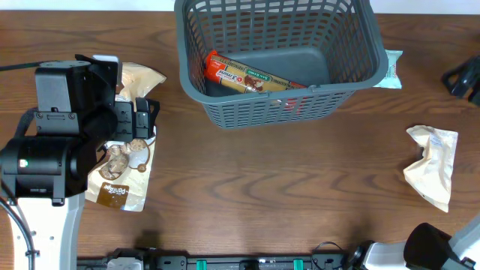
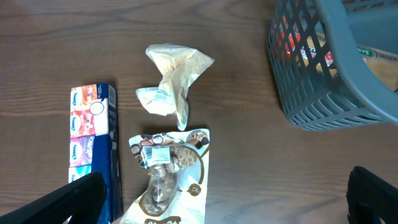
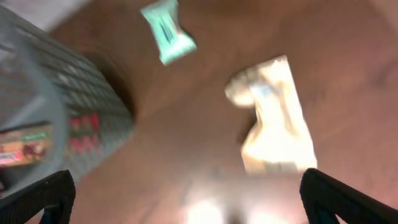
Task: Pack container
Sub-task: 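Move the right gripper back over the cream snack bag, then grasp the crumpled cream snack bag with the right gripper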
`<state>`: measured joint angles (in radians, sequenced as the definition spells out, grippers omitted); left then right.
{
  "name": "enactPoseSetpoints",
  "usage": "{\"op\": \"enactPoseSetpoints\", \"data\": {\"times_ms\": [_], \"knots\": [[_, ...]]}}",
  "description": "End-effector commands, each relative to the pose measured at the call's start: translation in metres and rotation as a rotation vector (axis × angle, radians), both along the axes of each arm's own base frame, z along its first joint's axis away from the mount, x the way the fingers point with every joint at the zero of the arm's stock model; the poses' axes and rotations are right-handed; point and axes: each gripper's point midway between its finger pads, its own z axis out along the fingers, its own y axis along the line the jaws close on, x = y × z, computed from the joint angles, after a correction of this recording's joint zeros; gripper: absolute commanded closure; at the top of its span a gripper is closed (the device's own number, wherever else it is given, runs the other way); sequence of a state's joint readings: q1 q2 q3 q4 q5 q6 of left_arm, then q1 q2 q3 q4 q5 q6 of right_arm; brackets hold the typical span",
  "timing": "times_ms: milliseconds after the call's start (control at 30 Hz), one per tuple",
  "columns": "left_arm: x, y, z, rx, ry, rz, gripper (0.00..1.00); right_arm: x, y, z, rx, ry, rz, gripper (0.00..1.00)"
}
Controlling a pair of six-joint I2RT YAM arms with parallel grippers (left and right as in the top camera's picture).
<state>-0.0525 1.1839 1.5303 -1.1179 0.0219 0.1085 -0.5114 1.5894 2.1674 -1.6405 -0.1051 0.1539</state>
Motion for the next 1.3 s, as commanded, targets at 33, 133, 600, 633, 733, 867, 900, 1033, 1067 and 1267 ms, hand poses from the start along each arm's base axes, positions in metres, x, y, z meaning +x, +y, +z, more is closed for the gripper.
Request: {"op": "enactPoseSetpoints", "data": {"times_ms": [33,133,600,633,733,867,900,1033,1067,1267], "knots": [[-0.001,0.002,-0.001,0.016,0.009,-0.006,0.01,-0.010,-0.006,-0.039,0.071,0.128,-0.120,0.01],[-0.003,0.002,-0.003,0.017,0.021,-0.006,0.01,-0.010,-0.012,-0.065,0.088,0.182,-0.149,0.01],[-0.004,0.002,-0.004,0.023,0.028,-0.012,0.01,-0.039,-0.131,-0.169,-0.372,0.496,-0.179,0.01],[-0.004,0.002,-0.004,0.023,0.029,-0.011,0.01,-0.036,-0.132,-0.182,-0.388,0.523,-0.109,0.01],[-0.005,0.002,-0.005,0.022,0.033,-0.011,0.01,-0.023,-0.121,-0.224,-0.361,0.556,0.184,0.01],[-0.005,0.002,-0.005,0.022,0.034,-0.011,0.01,-0.002,-0.099,-0.266,-0.251,0.482,0.361,0.01],[-0.005,0.002,-0.005,0.022,0.035,-0.011,0.01,-0.002,-0.098,-0.274,-0.234,0.483,0.352,0.01],[-0.006,0.002,-0.006,0.023,0.043,-0.011,0.01,0.004,-0.086,-0.309,-0.115,0.476,0.346,0.01],[-0.006,0.002,-0.007,0.023,0.044,-0.011,0.02,0.007,-0.083,-0.315,-0.094,0.467,0.344,0.01],[-0.002,0.002,-0.012,0.024,0.064,-0.011,0.01,0.015,-0.086,-0.334,-0.064,0.453,0.290,0.01]]}}
